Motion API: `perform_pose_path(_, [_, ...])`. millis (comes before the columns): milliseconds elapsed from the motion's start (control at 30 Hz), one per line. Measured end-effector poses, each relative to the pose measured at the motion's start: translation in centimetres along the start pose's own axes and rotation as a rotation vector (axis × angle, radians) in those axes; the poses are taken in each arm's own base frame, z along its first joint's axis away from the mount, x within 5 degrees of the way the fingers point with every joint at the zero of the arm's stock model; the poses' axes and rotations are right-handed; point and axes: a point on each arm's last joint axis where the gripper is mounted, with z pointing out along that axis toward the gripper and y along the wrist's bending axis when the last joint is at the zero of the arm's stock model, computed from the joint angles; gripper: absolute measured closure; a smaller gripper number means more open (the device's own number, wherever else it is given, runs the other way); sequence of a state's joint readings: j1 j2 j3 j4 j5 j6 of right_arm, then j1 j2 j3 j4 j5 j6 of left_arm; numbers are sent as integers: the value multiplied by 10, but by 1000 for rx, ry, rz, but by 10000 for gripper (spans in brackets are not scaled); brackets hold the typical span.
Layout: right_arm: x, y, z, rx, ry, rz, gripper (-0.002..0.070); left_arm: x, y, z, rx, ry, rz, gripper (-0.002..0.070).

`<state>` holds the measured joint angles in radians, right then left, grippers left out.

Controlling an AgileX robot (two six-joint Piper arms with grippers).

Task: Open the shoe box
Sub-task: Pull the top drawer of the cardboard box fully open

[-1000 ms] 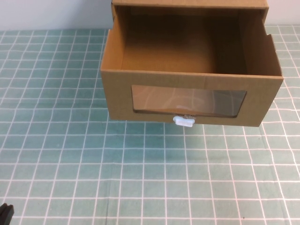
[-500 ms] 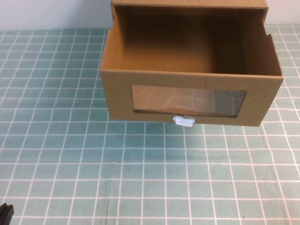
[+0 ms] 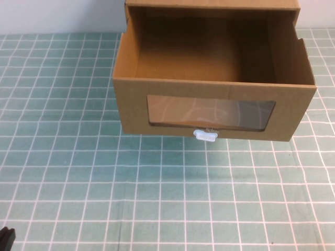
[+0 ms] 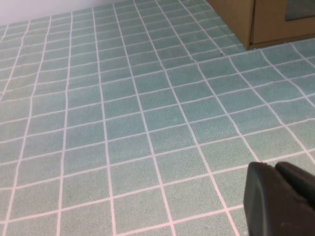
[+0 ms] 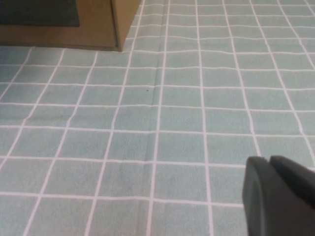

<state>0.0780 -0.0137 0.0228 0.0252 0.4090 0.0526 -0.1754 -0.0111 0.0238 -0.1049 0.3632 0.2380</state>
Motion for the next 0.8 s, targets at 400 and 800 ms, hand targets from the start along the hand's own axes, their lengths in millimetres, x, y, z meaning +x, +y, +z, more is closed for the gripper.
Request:
perform_pose_path(400, [0,1,0,-13,1,13,689,0,0,0,0,0,0,680])
perform_pose_path(800, [0,1,0,-14,1,13,689,0,0,0,0,0,0,680])
